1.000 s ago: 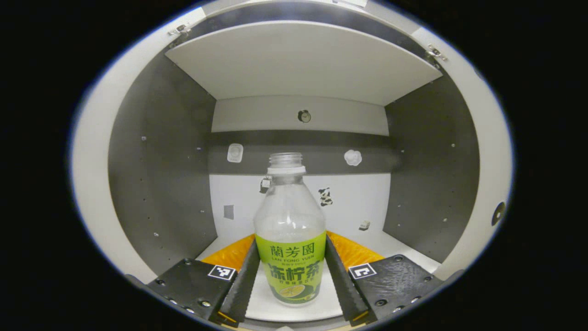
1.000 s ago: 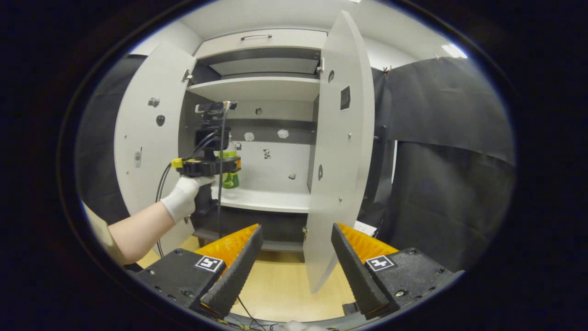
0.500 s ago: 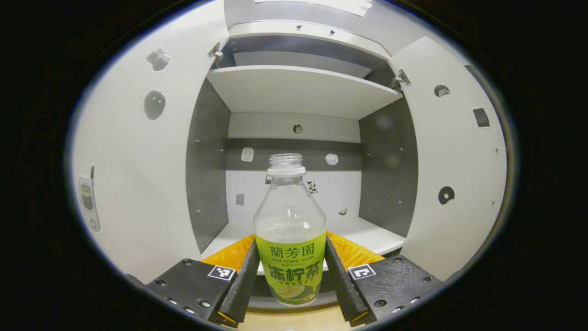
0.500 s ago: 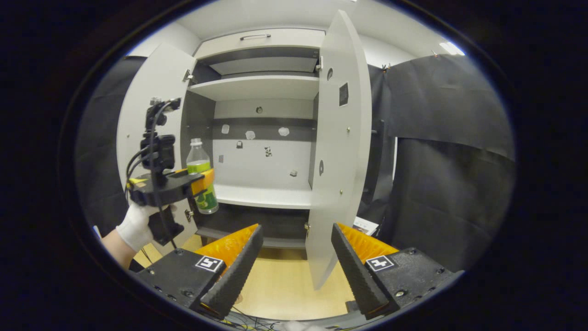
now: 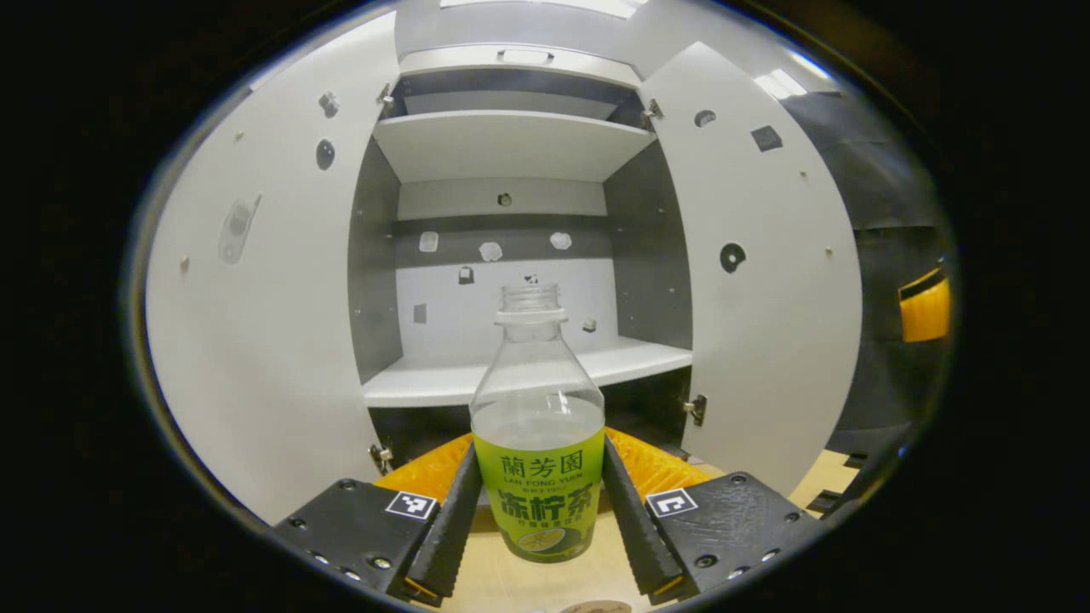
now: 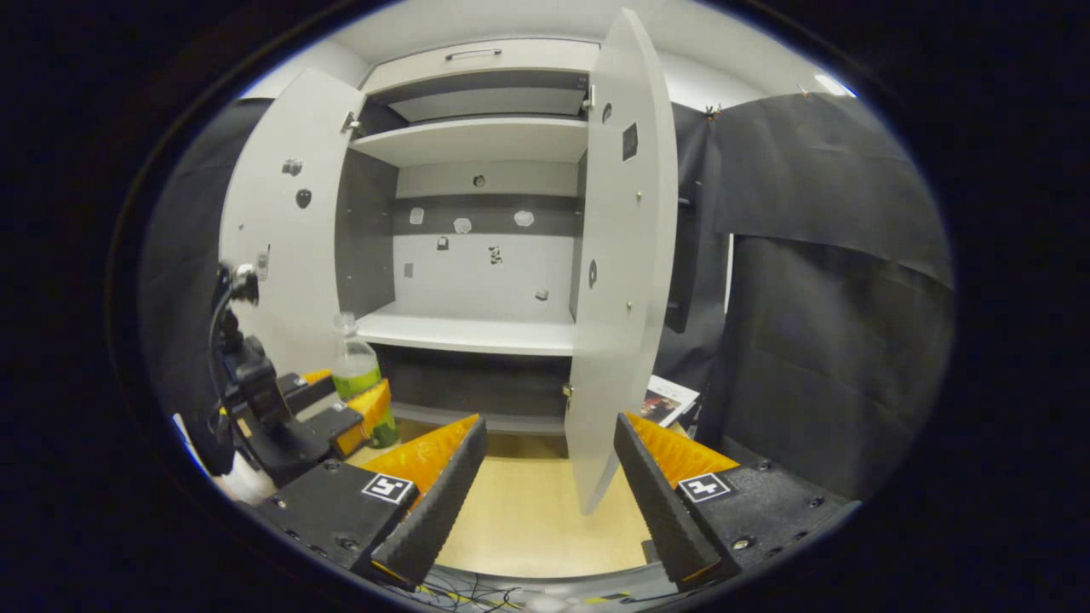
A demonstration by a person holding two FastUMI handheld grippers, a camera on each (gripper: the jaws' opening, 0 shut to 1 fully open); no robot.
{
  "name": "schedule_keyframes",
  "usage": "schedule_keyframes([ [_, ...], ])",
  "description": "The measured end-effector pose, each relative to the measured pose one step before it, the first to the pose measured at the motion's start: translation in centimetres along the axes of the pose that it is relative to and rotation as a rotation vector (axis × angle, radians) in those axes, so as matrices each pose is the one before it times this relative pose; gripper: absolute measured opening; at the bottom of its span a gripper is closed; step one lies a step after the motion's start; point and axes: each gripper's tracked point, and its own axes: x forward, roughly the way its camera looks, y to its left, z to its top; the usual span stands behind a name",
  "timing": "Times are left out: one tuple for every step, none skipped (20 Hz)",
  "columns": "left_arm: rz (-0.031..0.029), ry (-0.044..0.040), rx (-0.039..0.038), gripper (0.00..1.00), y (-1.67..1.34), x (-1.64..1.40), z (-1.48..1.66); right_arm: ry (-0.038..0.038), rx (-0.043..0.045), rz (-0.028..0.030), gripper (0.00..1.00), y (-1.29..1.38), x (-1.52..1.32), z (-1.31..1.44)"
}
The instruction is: Grasp the bottle in the cabinet with the left hand and place it on the coaster, then close the right door with the right hand and the left door with the left hand.
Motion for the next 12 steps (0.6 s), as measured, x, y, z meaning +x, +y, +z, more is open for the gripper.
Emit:
schedule_keyframes([
  [-0.00812,0.00031,-0.00760,0.75,-0.611,-0.554,-1.199,0.01032,0.00154,0.00071,0.98,-0.051,-0.069,-0.322],
  [-0.01082,-0.00222,-0.00932,0.75,-0.657,-0.440,-1.067,0.00978,-0.00016,0.00270,0.98,0.080,-0.058,-0.348],
  [-0.01441,-0.00207,-0.00653,0.75,-0.684,-0.420,-1.014,0.00874,-0.00020,0.00159,0.98,-0.008,-0.208,-0.228],
  [-0.00953,0.00124,0.00115,0.75,-0.490,-0.455,-1.039,0.00635,-0.00230,0.00033,0.99,-0.010,-0.091,-0.208],
  [-0.00819,0.00624,0.00022,0.75,-0.276,-0.437,-1.219,0.00450,-0.00443,-0.00140,0.98,-0.190,-0.115,-0.079],
  [-0.01335,0.01192,-0.00232,0.75,-0.416,-0.388,-1.172,0.00513,-0.00500,-0.00173,0.98,-0.148,-0.194,-0.194],
  [-0.00655,0.01158,0.00148,0.75,-0.328,-0.415,-1.125,0.00463,-0.00343,-0.00157,0.98,-0.231,-0.162,-0.192],
  [-0.00851,0.00580,0.00265,0.75,-0.195,-0.405,-1.086,0.00825,-0.00503,0.00202,0.98,-0.129,-0.108,-0.240],
  [-0.00679,-0.00198,0.00035,0.75,-0.220,-0.285,-0.858,0.00940,-0.00648,-0.00148,0.98,-0.216,-0.112,-0.237],
  [-0.00371,-0.01242,0.00022,0.75,-0.125,-0.219,-0.630,0.00666,-0.00325,-0.00264,0.98,-0.193,-0.034,-0.286],
  [-0.00426,-0.02712,0.00175,0.79,-0.153,-0.289,-0.435,0.00544,-0.00022,0.00014,0.99,-0.126,-0.052,-0.070],
  [-0.00211,-0.01216,0.00339,0.75,-0.119,-0.242,-0.590,0.00469,-0.00130,0.00013,0.98,-0.084,-0.121,0.000],
])
